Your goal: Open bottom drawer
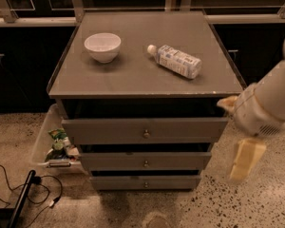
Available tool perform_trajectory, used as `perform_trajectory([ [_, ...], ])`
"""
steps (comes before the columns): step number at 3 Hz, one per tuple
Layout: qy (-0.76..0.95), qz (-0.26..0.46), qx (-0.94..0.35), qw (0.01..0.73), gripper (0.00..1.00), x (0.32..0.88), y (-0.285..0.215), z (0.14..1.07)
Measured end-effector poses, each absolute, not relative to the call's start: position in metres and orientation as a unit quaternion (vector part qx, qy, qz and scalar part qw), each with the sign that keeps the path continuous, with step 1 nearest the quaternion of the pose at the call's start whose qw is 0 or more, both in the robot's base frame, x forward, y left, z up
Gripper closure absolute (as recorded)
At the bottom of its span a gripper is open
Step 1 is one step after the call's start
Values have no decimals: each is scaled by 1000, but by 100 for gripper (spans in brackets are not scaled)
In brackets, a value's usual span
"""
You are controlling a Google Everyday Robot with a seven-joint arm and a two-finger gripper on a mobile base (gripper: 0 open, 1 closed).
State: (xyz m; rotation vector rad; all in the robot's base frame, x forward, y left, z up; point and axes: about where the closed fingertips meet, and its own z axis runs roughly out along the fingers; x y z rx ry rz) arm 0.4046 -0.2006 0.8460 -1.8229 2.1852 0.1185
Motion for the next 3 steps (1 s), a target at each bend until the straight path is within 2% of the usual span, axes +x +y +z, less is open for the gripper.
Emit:
perform_trajectory([
  [1, 757, 82, -636, 125, 0, 385, -199, 757],
  [3, 759, 99, -633, 114, 0, 384, -196, 735],
])
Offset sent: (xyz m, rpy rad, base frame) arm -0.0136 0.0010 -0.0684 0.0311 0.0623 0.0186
